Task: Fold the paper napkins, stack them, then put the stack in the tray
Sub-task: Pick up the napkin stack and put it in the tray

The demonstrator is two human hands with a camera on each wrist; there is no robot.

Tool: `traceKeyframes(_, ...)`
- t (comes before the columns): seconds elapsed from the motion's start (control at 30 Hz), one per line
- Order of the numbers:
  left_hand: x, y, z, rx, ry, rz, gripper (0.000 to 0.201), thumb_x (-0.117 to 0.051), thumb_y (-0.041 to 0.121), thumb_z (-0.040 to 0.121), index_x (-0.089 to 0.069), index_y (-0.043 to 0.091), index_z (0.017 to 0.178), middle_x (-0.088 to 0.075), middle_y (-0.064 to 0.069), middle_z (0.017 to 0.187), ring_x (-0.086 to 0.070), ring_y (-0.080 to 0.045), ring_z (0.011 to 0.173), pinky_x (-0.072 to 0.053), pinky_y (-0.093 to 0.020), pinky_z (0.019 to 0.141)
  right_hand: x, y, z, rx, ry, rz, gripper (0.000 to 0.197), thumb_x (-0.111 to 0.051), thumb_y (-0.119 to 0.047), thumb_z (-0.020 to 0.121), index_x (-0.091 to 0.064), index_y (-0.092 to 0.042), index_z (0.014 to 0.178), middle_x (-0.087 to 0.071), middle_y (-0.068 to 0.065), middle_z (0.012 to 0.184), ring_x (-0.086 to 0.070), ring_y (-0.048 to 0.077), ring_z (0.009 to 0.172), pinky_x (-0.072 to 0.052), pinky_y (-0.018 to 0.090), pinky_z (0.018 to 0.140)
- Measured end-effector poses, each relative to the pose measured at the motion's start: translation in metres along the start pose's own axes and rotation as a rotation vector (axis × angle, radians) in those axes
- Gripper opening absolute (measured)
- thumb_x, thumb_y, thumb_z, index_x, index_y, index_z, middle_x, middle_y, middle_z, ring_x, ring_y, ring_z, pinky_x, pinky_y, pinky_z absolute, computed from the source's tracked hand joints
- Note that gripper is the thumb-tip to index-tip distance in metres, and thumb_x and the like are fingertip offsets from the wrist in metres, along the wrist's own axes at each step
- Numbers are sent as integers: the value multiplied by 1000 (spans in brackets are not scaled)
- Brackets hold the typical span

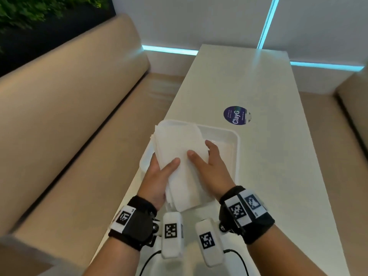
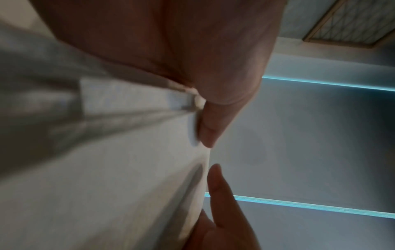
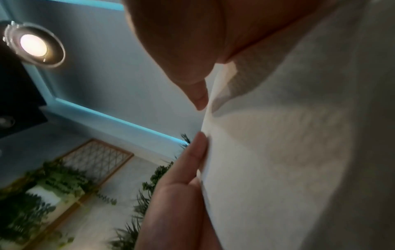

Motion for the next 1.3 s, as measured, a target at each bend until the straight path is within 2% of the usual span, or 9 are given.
traceKeyframes(0.1, -1, -5, 6, 22, 35, 0, 61, -74, 29, 79, -48, 28, 134, -67, -2, 123, -64, -26, 113, -51, -50, 95, -6, 5, 5, 61, -3, -68, 45, -57, -43, 89, -41, -29, 128, -51, -15, 120, -51, 11, 116, -44, 37, 101)
traceKeyframes(0.27, 11, -1, 15, 25, 42, 67, 57, -71, 25, 85, -46, 32, 135, -67, -1, 121, -65, -25, 110, -53, -48, 91, -6, 5, 18, 120, -26, -148, 32, -47, -50, 91, -58, -31, 114, -64, -10, 107, -61, 10, 101, -51, 37, 88)
traceKeyframes(0.37, 19, 1, 25, 4, 37, 101, 64, -75, 25, 80, -44, 31, 136, -68, 0, 119, -66, -23, 108, -54, -44, 89, -3, 11, 37, 110, 49, -296, 48, -40, -64, 87, -60, -35, 121, -59, -3, 112, -55, 18, 106, -48, 42, 94)
traceKeyframes(0.5, 28, 0, 37, -24, 25, 142, 67, -72, 26, 78, -42, 31, 137, -67, 2, 121, -66, -21, 110, -55, -41, 88, -11, 7, 44, 83, 81, -433, 44, -50, -41, 93, -50, -29, 135, -46, -3, 116, -49, 17, 108, -42, 32, 98)
traceKeyframes(0.73, 34, 1, 49, -26, 35, 143, 59, -70, 29, 85, -43, 28, 137, -68, 0, 120, -66, -22, 108, -56, -38, 85, -25, 5, 54, 74, 94, -205, 17, -60, -33, 90, -56, -22, 102, -62, -9, 101, -58, 8, 89, -47, 21, 75)
traceKeyframes(0.87, 34, -1, 51, 2, 54, 78, 54, -61, 38, 83, -45, 31, 134, -69, 4, 119, -66, -17, 108, -56, -30, 80, -22, 12, 67, 10, 52, -122, 14, -54, -31, 94, -54, -18, 98, -67, -1, 90, -64, 12, 79, -47, 18, 62)
traceKeyframes(0.97, 32, -7, 51, 36, 45, 48, 53, -62, 46, 87, -45, 31, 136, -67, 3, 122, -64, -19, 113, -52, -39, 90, -20, 15, 72, 6, 52, -126, 16, -49, -33, 97, -52, -18, 101, -67, -1, 82, -64, 7, 70, -44, 10, 52)
traceKeyframes(1.13, 34, -15, 48, 56, 39, 69, 55, -61, 45, 86, -44, 33, 137, -65, 4, 126, -61, -19, 118, -46, -46, 100, -24, 13, 74, 29, 34, -194, 18, -42, -35, 99, -46, -18, 104, -65, -3, 81, -64, 11, 73, -48, 23, 61)
traceKeyframes(1.3, 32, -13, 46, 61, 78, 66, 49, -58, 45, 87, -47, 34, 133, -69, 6, 118, -65, -16, 110, -51, -38, 91, -31, 7, 71, 83, -33, -325, 18, -39, -38, 99, -38, -22, 108, -64, -5, 88, -64, 14, 78, -52, 36, 71)
Point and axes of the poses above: each hand's wrist, its own z-axis towards the middle knuckle, its own x-axis out of the back of the hand, y = z × x, the point moved 4 cm from there along z, towards the middle knuckle
